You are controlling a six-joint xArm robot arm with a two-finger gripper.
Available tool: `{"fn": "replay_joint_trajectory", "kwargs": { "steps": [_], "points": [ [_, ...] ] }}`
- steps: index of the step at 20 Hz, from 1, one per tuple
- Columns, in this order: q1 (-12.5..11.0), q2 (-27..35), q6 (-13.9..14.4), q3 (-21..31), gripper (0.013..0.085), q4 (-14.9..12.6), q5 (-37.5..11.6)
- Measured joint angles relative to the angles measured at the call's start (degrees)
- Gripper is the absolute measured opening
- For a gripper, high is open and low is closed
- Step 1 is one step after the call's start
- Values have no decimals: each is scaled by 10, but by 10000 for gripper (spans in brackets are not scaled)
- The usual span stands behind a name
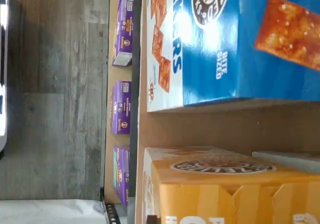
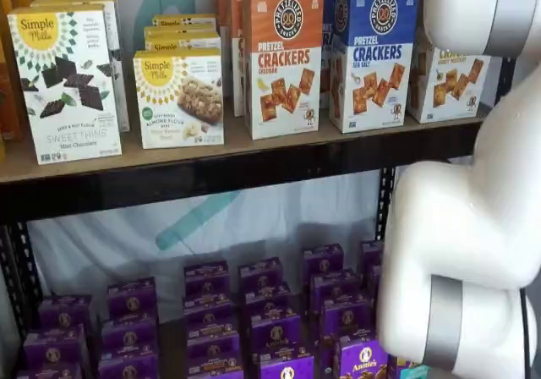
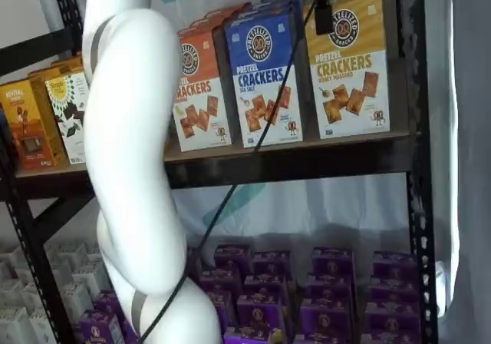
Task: Retrieve the yellow and white box located on the top shelf, the sixth one from the left
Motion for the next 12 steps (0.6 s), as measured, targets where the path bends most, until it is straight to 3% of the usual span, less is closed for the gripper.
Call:
{"fn": "replay_joint_trajectory", "kwargs": {
  "steps": [9,10,12],
  "points": [
    [-6,5,-2,-14,650,7,10],
    [-7,5,-2,-15,610,8,11],
    [-7,6,-3,-17,610,6,12]
  ]
}}
